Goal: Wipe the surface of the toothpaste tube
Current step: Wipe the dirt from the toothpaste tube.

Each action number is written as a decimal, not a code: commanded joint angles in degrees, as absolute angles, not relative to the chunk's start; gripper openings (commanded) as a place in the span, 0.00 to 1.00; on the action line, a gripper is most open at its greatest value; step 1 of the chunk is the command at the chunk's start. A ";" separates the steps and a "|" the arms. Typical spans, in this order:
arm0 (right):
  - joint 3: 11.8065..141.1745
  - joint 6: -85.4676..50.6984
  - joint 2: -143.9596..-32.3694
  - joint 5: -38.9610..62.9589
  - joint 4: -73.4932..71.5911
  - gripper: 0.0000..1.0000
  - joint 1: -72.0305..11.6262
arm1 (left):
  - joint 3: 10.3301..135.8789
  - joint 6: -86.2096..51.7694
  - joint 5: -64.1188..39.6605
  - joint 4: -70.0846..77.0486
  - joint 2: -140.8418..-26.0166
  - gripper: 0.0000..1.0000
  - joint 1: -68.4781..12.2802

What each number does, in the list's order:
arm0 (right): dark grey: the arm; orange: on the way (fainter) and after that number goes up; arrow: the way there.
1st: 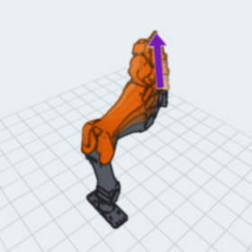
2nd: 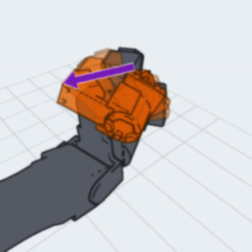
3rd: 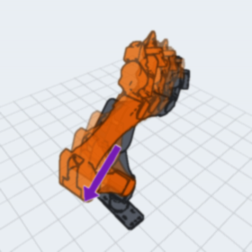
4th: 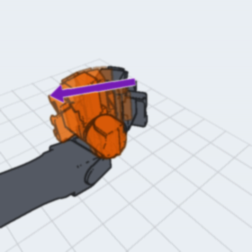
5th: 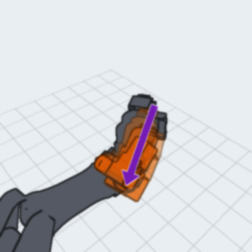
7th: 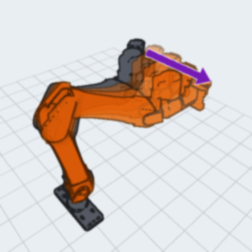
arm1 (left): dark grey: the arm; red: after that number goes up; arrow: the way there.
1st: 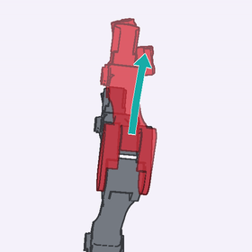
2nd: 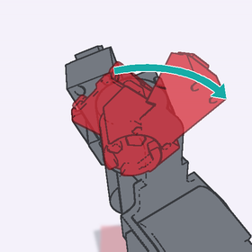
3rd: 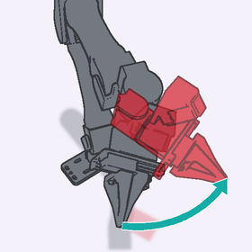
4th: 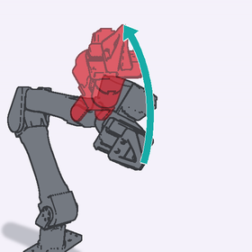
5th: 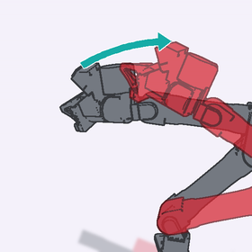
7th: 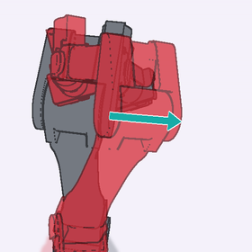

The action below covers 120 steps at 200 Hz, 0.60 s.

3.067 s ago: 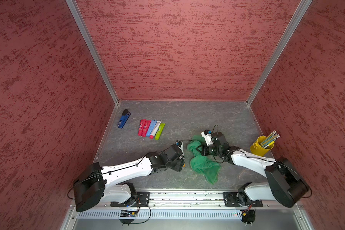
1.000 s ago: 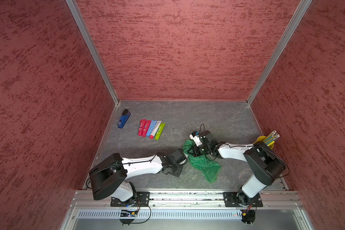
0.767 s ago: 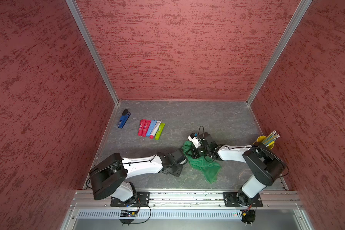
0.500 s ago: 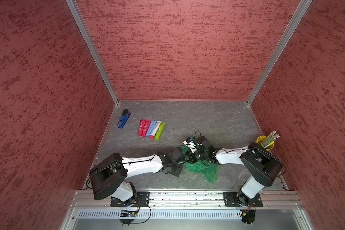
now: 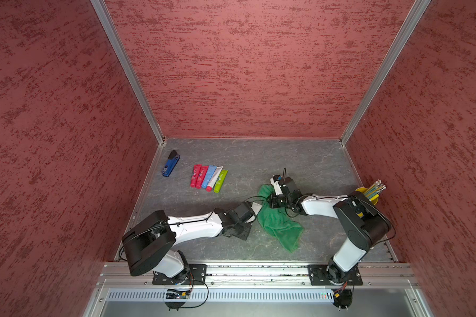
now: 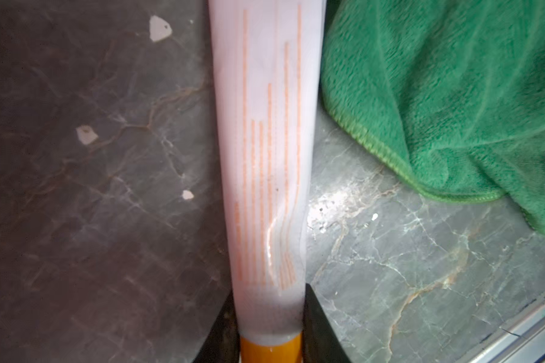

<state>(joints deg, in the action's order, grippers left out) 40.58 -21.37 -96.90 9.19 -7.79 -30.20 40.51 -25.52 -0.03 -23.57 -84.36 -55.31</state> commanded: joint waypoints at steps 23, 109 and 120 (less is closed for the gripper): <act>36.04 -20.36 -93.35 2.36 -6.05 0.00 -28.93 | 46.25 -24.73 0.12 -27.27 -85.27 0.63 -54.40; 36.10 -20.26 -94.07 7.52 -6.98 0.00 -28.70 | 47.20 -25.85 -21.60 -22.18 -84.09 0.51 -38.71; 36.50 -20.22 -94.84 7.95 -6.86 0.00 -28.76 | 46.43 -25.96 -26.04 -19.81 -85.23 0.47 -35.58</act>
